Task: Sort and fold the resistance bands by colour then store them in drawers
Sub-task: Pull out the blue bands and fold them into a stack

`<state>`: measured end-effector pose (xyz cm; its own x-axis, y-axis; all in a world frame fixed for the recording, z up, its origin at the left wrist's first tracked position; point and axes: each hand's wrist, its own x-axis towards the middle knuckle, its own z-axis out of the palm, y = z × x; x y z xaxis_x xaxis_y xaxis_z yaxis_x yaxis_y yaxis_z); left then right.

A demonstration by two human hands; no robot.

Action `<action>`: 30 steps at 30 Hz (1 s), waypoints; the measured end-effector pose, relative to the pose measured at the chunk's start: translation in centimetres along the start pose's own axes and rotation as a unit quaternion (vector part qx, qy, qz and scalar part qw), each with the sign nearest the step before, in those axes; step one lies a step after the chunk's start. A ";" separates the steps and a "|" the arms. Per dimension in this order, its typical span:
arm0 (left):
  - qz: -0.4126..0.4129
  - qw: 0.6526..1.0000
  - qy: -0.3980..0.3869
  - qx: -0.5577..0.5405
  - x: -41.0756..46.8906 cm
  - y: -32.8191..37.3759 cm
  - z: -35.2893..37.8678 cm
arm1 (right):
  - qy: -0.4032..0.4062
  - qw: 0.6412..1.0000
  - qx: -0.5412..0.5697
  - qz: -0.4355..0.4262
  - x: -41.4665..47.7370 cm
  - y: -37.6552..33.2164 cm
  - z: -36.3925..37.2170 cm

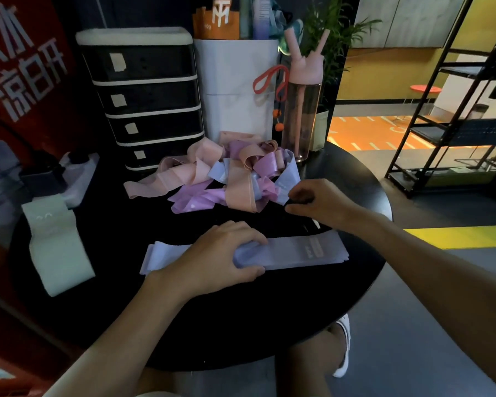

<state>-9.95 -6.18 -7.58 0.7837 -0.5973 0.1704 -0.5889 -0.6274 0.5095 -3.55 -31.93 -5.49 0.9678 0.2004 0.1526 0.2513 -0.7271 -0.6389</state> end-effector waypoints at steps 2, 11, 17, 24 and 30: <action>0.004 1.000 0.008 -0.003 0.0 -0.2 0.2 | 0.014 1.000 -0.025 0.002 1.0 0.2 0.8; 0.001 1.000 0.003 0.012 0.0 -0.3 0.3 | 0.035 0.995 -0.091 -0.010 2.5 0.3 2.2; -0.010 0.999 -0.018 0.038 -0.1 0.3 0.0 | 0.075 0.997 -0.027 0.018 0.6 0.0 0.6; -0.002 0.999 0.017 0.033 1.0 2.4 -0.9 | 0.139 0.989 0.039 0.021 -3.0 -0.7 -2.4; -0.043 0.981 0.131 -0.138 3.9 5.4 -1.1 | 0.193 0.979 0.063 -0.023 -5.6 -3.4 -3.3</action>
<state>-9.86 -11.34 -3.23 0.8736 -0.3765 0.3084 -0.4703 -0.4897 0.7342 -9.77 -32.75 -1.65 0.8960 -0.0493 0.4412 0.3143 -0.6314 -0.7089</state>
